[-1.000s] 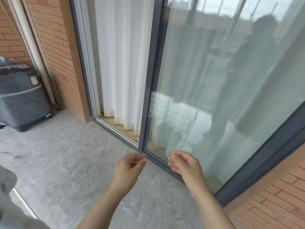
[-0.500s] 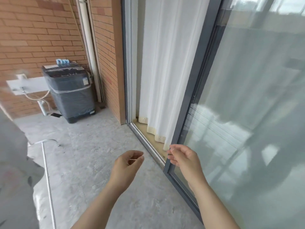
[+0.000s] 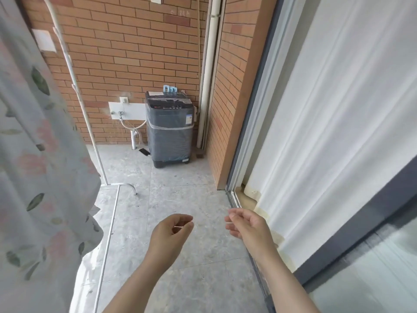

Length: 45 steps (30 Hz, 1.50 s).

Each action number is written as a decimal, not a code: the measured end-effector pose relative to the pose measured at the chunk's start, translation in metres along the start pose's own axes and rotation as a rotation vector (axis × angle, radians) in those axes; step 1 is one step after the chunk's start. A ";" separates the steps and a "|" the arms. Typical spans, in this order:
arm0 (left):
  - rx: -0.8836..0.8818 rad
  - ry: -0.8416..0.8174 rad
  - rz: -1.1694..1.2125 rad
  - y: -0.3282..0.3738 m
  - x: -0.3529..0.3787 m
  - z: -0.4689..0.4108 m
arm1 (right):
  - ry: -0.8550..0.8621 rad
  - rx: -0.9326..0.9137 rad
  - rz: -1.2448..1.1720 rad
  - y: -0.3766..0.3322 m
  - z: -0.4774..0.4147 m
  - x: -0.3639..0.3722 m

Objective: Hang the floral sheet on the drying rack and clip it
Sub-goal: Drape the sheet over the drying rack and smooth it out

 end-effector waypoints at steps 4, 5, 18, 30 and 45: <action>-0.011 0.052 -0.015 0.007 -0.009 -0.058 | -0.037 -0.017 0.022 -0.011 -0.068 0.016; -0.010 0.064 -0.018 0.009 -0.010 -0.072 | -0.051 -0.018 0.024 -0.012 -0.084 0.019; 0.010 0.325 -0.036 0.040 -0.007 -0.265 | -0.291 -0.161 0.036 -0.075 -0.334 0.061; -0.036 0.589 0.008 0.020 -0.096 -0.409 | -0.536 -0.163 0.076 -0.121 -0.498 0.200; -0.083 0.808 -0.012 0.025 -0.213 -0.612 | -0.777 -0.200 0.094 -0.208 -0.700 0.373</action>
Point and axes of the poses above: each hand's wrist, its own z-axis away from the middle knuckle, its own x-axis out of the palm, y = z × x, the point moved 8 cm from there along -z, towards the middle knuckle, and after that the axes turned 11 degrees about z, right-handed, at the moved point
